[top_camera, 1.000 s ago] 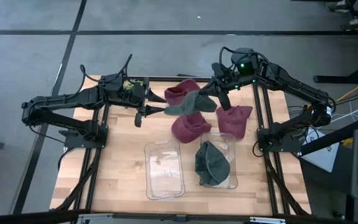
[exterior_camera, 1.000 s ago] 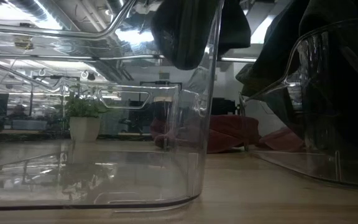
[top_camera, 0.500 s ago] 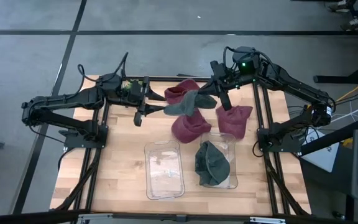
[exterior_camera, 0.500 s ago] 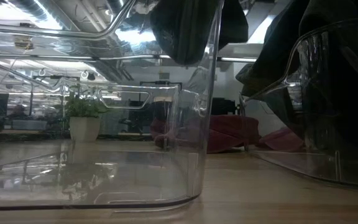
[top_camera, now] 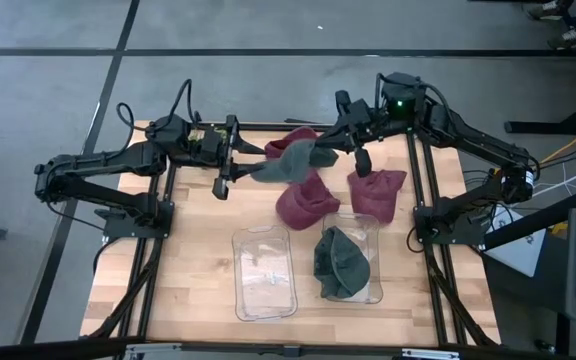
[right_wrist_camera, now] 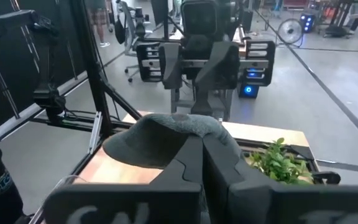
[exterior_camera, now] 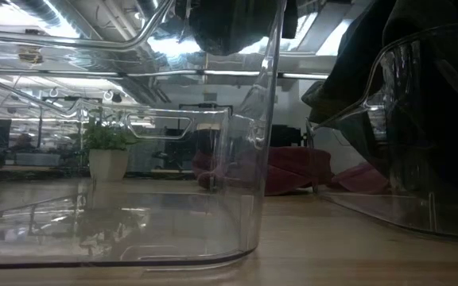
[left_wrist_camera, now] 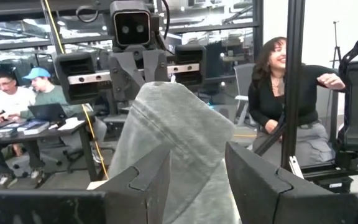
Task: Pick & Place hat
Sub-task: Put the black cap into the right transparent bin
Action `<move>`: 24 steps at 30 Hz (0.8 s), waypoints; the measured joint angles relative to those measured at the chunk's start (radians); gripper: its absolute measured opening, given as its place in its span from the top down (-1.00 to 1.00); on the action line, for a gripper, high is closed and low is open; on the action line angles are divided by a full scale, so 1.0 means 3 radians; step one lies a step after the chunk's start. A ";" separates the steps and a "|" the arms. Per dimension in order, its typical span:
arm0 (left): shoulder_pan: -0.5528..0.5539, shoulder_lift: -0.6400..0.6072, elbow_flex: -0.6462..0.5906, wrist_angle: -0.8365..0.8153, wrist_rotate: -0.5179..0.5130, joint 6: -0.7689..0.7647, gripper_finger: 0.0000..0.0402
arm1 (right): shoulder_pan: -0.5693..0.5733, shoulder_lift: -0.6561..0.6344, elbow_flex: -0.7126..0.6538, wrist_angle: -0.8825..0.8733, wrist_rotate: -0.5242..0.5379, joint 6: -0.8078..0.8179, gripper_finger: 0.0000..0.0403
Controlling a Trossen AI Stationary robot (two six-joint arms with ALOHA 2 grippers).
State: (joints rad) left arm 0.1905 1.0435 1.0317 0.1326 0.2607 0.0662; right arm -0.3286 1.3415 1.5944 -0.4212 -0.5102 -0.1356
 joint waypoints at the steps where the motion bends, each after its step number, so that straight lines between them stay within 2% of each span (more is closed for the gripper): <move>1: 0.0000 0.0000 0.0000 0.0000 0.0000 0.0000 0.26 | 0.0000 0.0001 0.0000 -0.0013 0.0000 -0.0001 1.00; 8: 0.0000 0.0000 0.0000 -0.0001 0.0000 0.0000 0.26 | -0.0001 0.0001 0.0000 -0.0017 0.0008 0.0011 1.00; 13: -0.0023 0.0026 0.0004 0.0000 -0.0126 0.0000 0.26 | -0.0002 0.0000 0.0000 -0.0018 0.0264 0.0072 1.00; 20: -0.0272 0.0228 0.0044 -0.0005 -0.1018 0.0324 0.26 | -0.0003 0.0000 0.0000 -0.0045 0.0829 0.0184 1.00; 24: -0.0404 0.0416 0.0163 0.0155 -0.1659 0.0445 0.26 | -0.0003 0.0000 0.0000 -0.0117 0.1128 0.0226 1.00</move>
State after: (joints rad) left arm 0.0693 1.1684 1.0805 0.1791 -0.2369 0.1997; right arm -0.3294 1.3415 1.5944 -0.4562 -0.1717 -0.0679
